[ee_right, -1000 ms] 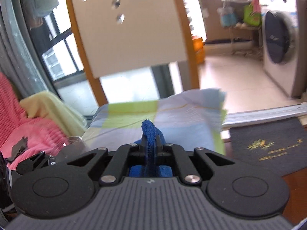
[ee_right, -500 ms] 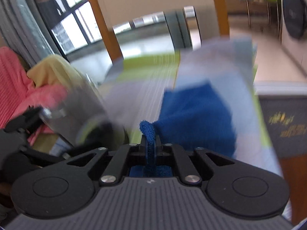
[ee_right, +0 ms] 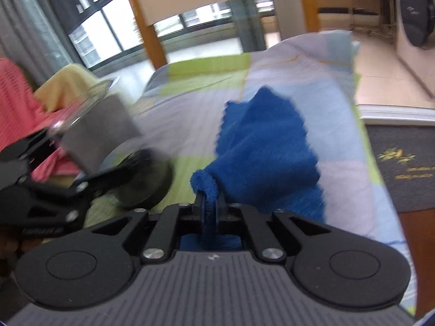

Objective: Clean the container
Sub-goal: 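Lift the blue towel off the jar with the right gripper and lay it on the bed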

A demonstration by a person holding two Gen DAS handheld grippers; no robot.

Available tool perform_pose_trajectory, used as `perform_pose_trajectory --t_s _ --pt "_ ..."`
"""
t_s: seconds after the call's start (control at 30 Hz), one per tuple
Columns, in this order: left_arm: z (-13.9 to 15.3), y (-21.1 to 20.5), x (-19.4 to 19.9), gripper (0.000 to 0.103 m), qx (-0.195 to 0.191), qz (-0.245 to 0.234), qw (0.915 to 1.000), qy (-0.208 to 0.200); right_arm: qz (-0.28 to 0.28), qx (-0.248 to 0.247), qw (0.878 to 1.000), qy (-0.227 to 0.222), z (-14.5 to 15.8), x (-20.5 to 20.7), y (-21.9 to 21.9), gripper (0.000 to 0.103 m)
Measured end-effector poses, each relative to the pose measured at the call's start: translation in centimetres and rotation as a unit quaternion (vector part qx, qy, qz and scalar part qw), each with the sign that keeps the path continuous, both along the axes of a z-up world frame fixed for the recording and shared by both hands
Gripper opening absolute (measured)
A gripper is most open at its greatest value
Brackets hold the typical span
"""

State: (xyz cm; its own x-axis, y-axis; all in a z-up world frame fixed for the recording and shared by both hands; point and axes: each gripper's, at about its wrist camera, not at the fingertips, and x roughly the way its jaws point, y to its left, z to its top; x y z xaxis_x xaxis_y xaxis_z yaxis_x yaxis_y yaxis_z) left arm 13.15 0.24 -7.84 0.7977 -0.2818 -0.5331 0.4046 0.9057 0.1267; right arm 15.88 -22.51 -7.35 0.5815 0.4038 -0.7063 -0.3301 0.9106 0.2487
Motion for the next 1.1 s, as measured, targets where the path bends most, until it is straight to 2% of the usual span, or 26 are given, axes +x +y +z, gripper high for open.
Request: perform_pose_trajectory --t_s 0.07,0.17,0.33,0.5,0.6,0.7,0.73,0.77,0.8,1.0,1.1 --pt "-0.2 -0.5 0.1 0.087 0.004 0.001 1.0000 0.005 -0.015 -0.018 1.000 -0.014 0.2 0.5 -0.4 0.006" --pt "-0.3 -1.0 0.1 0.087 0.010 0.000 0.9999 0.003 -0.030 -0.008 0.999 -0.011 -0.1 1.2 -1.1 0.008" --pt "-0.6 -1.7 0.3 0.087 0.008 0.002 0.9999 0.009 -0.027 -0.004 0.999 -0.020 0.7 0.6 -0.8 0.011" --pt "-1.1 -1.8 0.0 0.089 0.014 -0.001 0.9998 0.016 -0.022 -0.002 0.999 -0.030 1.6 -0.1 -0.6 0.021" --pt "-1.4 -1.5 0.0 0.089 0.011 0.002 0.9996 0.027 -0.012 0.002 0.999 -0.050 3.0 -1.6 -0.4 0.022" --pt "-1.5 -1.2 -0.2 0.089 0.009 0.007 0.9994 0.034 0.027 0.006 0.998 -0.053 3.5 -3.0 0.6 0.023" --pt "-1.5 -1.2 -0.2 0.089 0.008 0.008 0.9993 0.037 0.045 0.008 0.998 -0.048 3.3 -3.3 1.1 0.018" --pt "-1.6 -1.2 -0.2 0.089 0.010 0.009 0.9992 0.039 0.060 0.009 0.997 -0.041 2.9 -3.5 1.7 0.008" --pt "-1.7 -1.3 -0.2 0.089 0.012 0.009 0.9991 0.040 0.072 0.008 0.997 -0.033 2.4 -3.7 2.3 0.005" --pt "-2.3 -1.3 -0.1 0.089 0.020 0.013 0.9983 0.053 0.039 -0.039 0.998 -0.014 -0.6 -2.3 2.7 0.000" --pt "-2.6 -1.3 0.1 0.089 0.022 0.016 0.9977 0.062 0.015 -0.035 0.999 -0.012 -0.8 -1.3 1.3 0.000"
